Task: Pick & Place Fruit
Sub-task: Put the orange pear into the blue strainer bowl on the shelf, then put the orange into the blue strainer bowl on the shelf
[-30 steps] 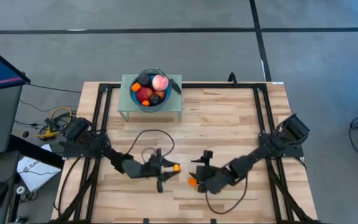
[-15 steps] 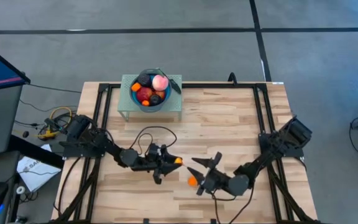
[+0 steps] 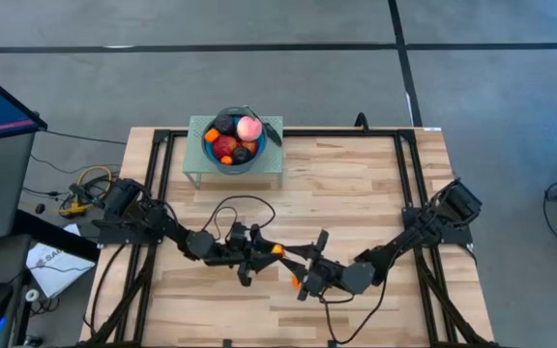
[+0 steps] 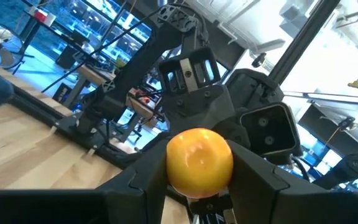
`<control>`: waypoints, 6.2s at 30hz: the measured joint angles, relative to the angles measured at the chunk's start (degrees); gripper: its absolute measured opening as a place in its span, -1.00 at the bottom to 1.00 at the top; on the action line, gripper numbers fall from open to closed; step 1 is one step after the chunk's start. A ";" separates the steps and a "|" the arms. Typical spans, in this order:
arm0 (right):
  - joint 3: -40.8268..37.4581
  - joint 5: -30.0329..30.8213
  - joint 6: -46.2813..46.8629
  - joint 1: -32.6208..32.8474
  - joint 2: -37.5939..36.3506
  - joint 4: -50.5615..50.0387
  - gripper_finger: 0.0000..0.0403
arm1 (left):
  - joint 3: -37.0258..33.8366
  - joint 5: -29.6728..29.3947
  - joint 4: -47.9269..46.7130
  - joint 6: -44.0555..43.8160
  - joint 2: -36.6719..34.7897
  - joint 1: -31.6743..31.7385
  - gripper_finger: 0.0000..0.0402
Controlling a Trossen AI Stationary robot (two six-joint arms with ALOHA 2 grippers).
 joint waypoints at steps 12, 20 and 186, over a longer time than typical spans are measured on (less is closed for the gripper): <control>0.00 -0.38 1.65 -0.41 -0.09 -0.62 -0.51 | -0.09 -0.13 0.44 1.05 0.09 0.00 -0.30; 0.00 -0.70 1.65 -0.43 -0.08 -0.67 -0.67 | -0.11 0.02 0.74 1.06 0.09 -0.02 -0.25; -32.52 -27.31 69.13 -12.37 -4.37 4.24 -0.53 | 19.28 1.64 -78.32 32.73 -21.14 3.69 -0.10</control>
